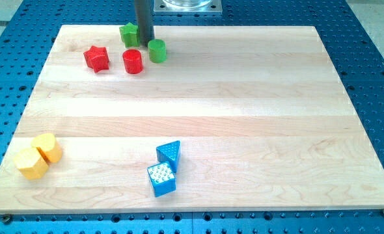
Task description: Push the red star top right of the heart
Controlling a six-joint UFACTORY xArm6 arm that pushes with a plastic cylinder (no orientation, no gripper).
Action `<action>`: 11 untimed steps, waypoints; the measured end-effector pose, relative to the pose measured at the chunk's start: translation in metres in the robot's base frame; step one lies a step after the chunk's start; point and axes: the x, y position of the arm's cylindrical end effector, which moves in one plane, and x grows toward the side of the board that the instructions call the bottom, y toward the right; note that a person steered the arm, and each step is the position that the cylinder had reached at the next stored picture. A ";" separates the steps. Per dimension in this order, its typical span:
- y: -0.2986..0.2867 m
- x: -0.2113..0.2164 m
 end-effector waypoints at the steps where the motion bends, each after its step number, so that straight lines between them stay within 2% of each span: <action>1: -0.051 -0.002; 2: -0.094 0.019; 3: -0.112 0.018; 4: -0.120 0.051; 5: -0.109 0.089; 6: -0.077 0.109; 7: -0.076 0.120; 9: -0.111 0.192; 10: -0.068 0.185; 11: 0.015 0.207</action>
